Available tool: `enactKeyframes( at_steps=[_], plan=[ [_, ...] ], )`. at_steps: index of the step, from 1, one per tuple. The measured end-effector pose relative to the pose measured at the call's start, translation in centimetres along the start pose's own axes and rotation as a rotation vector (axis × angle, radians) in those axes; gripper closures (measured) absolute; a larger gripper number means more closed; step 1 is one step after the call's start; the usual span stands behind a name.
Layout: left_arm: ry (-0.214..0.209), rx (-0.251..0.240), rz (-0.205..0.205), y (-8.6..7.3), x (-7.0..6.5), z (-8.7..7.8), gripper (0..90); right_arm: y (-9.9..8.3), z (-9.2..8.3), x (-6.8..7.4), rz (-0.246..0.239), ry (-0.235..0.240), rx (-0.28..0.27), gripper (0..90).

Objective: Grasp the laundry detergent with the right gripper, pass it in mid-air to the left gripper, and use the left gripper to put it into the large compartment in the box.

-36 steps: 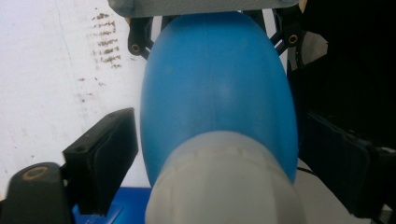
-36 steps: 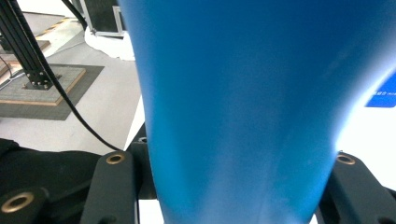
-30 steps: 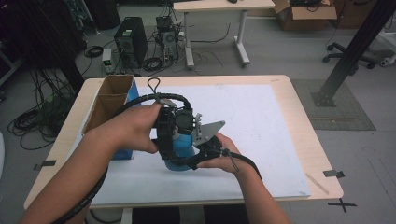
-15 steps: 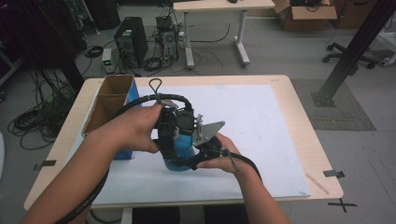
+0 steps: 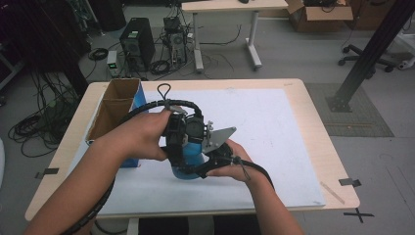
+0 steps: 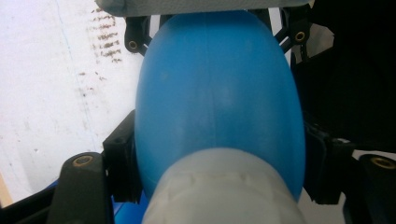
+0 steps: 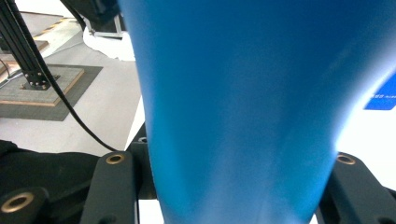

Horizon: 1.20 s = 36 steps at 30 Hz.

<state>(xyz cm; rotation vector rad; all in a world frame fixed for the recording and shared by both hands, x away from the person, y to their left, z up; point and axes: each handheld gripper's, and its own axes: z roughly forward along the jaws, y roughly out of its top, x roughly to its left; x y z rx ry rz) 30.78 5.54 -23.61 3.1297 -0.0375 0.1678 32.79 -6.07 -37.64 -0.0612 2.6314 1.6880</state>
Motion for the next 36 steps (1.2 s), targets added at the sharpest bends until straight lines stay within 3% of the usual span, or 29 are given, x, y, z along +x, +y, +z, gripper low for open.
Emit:
enactKeyframes(
  at_steps=[7, 20, 27, 36],
  plan=[
    [0.007, 0.010, -0.008, -0.02, 0.05, -0.01, 36.4, 0.06, 0.12, 0.05, -0.002, 0.002, 0.001, 45.1],
    [0.009, 0.026, -0.027, -0.04, 0.08, -0.23, 37.9, 0.26, 0.21, 0.02, -0.007, -0.003, 0.000, 45.0],
    [0.014, 0.054, -0.013, 0.11, -0.07, -0.24, 38.1, 0.25, 0.52, 0.27, -0.005, -0.009, -0.017, 44.0],
    [0.013, 0.047, -0.010, 0.02, -0.09, -0.71, 38.2, 0.22, 0.43, 0.41, -0.001, -0.015, -0.047, 42.9]
  ],
)
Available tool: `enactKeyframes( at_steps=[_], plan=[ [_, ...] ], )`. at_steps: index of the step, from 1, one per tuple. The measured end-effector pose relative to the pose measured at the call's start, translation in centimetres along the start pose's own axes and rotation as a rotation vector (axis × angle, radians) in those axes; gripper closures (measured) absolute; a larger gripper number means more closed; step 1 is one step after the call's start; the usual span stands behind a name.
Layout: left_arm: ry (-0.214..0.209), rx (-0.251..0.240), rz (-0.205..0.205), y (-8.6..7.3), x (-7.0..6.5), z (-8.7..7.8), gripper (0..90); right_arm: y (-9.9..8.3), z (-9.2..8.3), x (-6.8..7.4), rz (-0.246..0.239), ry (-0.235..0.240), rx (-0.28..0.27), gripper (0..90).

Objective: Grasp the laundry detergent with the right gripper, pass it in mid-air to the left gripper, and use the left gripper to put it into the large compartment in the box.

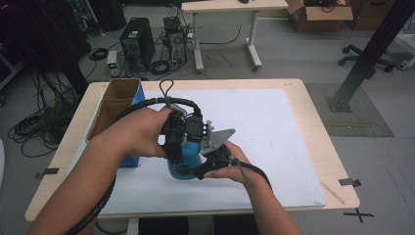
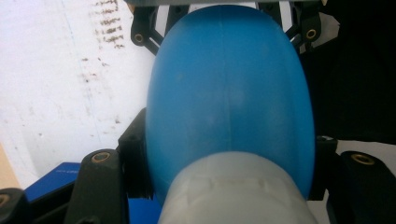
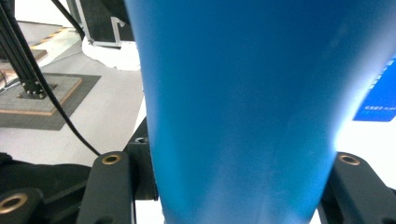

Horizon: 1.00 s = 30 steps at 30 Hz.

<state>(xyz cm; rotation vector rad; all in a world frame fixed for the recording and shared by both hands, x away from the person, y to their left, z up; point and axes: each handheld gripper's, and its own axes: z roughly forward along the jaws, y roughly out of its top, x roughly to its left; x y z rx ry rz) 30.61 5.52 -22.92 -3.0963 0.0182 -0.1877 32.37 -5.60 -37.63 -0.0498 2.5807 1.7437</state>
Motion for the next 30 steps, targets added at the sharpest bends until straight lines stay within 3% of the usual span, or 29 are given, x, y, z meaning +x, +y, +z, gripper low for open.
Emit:
enactKeyframes(
  at_steps=[8, 12, 23, 30],
  plan=[
    [-0.006, 0.005, 0.002, 0.15, -0.02, -0.32, 38.3, -0.07, -0.34, 0.15, 0.031, -0.003, -0.040, 38.3],
    [-0.005, 0.007, -0.001, 0.29, 0.00, -0.22, 38.3, -0.19, -0.61, 0.11, 0.058, -0.020, -0.046, 29.1],
    [-0.005, 0.003, -0.005, 0.31, 0.12, -0.57, 38.3, -0.37, -0.93, 0.16, 0.076, -0.032, -0.064, 23.5],
    [-0.003, 0.002, -0.013, 0.28, 0.20, -0.64, 38.2, -0.49, -0.94, 0.12, 0.108, -0.052, -0.081, 8.2]
  ],
)
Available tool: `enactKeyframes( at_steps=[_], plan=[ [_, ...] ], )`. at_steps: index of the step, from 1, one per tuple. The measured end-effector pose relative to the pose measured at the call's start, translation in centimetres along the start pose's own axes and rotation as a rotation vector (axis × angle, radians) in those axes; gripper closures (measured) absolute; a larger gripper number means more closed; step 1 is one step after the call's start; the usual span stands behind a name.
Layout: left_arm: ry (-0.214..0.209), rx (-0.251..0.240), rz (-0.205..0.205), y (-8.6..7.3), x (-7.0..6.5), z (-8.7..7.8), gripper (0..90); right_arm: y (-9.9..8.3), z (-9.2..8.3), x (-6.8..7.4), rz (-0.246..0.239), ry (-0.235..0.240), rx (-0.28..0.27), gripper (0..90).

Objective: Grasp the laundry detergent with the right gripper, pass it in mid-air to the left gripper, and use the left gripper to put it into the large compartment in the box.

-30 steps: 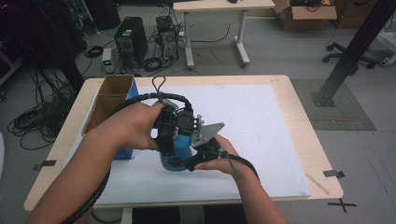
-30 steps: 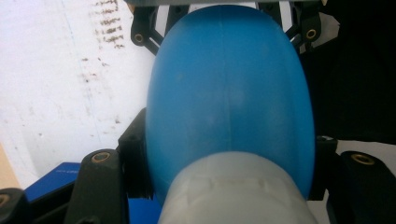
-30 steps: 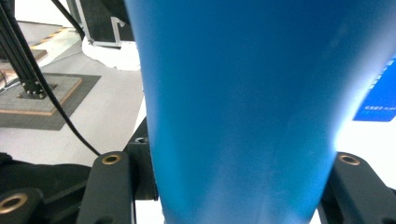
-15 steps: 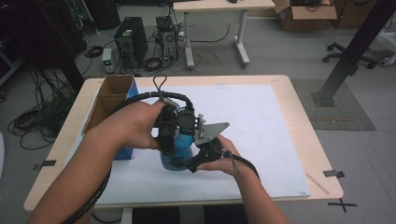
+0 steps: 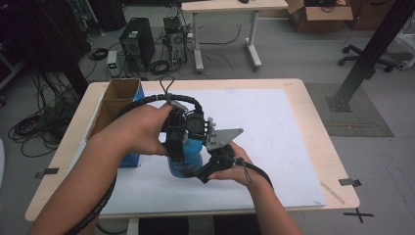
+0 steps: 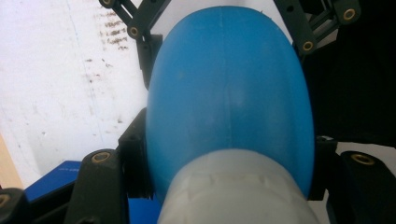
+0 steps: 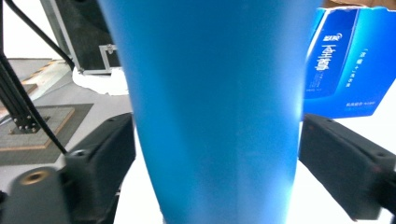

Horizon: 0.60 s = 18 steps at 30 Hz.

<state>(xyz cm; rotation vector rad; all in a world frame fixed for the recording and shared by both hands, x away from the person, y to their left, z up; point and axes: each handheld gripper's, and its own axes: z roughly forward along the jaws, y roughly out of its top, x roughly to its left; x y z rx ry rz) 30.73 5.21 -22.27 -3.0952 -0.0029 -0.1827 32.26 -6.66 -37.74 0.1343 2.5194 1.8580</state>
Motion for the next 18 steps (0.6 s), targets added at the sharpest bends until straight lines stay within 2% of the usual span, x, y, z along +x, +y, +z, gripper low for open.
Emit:
enactKeyframes(
  at_steps=[6, 18],
  plan=[
    [-0.004, -0.001, -0.031, -0.19, 0.10, -0.07, 38.1, -0.01, 0.00, 0.01, 0.001, 0.006, -0.006, 3.6],
    [-0.016, -0.012, -0.048, -0.47, 0.05, -0.34, 38.1, -0.20, -0.16, -0.09, 0.012, 0.004, -0.007, 0.1]
  ],
)
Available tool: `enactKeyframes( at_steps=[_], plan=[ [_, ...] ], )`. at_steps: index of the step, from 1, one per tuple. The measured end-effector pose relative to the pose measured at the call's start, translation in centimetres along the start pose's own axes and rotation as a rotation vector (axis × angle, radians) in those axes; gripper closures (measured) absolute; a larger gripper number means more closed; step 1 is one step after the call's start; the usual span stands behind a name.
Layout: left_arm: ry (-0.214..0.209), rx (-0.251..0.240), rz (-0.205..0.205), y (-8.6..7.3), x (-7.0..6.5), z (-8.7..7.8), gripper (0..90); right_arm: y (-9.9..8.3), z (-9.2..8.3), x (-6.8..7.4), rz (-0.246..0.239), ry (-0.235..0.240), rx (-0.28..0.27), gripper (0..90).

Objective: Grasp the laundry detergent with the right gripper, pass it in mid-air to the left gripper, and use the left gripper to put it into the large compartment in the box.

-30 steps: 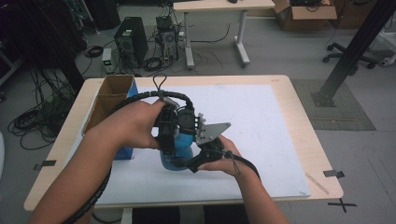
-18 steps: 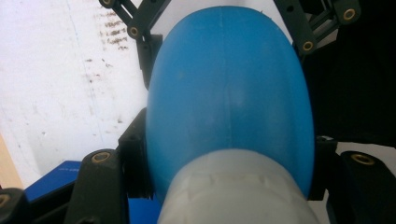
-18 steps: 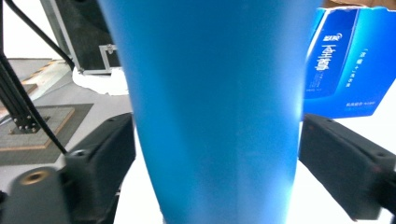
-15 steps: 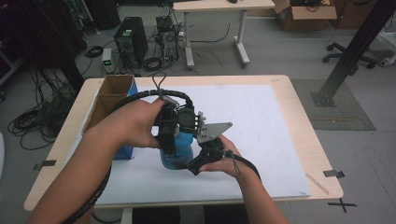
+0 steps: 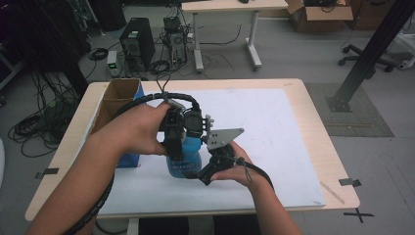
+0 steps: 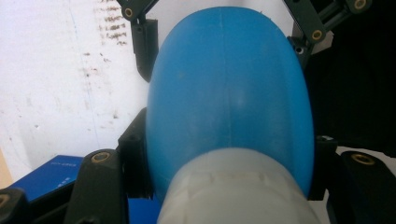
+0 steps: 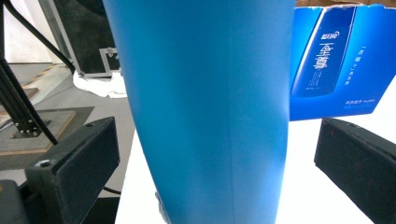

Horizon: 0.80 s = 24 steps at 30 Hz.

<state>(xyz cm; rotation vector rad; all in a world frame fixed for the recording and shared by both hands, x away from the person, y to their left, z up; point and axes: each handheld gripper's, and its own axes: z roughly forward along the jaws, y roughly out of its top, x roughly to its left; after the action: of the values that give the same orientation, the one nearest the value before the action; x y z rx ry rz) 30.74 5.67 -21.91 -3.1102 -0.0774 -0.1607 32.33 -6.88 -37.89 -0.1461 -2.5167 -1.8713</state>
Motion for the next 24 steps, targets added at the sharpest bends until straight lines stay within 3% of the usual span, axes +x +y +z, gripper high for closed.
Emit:
enactKeyframes(
  at_steps=[7, 12, 17, 20, 24],
  plan=[
    [-0.005, 0.001, -0.027, -0.2, 0.4, -0.3, 38.0, 0.0, -1.6, -0.1, -0.018, 0.045, -0.021, 0.1],
    [-0.044, -0.012, -0.068, -0.4, 0.8, -0.7, 37.9, 0.4, -3.3, -0.3, -0.026, 0.016, -0.016, 0.1],
    [-0.055, -0.023, -0.105, -0.8, 1.1, -1.4, 37.9, 0.9, -5.4, -0.7, -0.037, -0.007, -0.008, 0.1],
    [-0.058, -0.014, -0.164, -0.9, 1.3, -1.8, 37.9, 1.5, -6.6, -0.9, -0.051, -0.024, 0.013, 0.1],
    [-0.054, -0.018, -0.212, -1.2, 1.5, -2.1, 37.9, 2.3, -8.4, -1.5, -0.058, -0.056, 0.043, 0.1]
  ],
)
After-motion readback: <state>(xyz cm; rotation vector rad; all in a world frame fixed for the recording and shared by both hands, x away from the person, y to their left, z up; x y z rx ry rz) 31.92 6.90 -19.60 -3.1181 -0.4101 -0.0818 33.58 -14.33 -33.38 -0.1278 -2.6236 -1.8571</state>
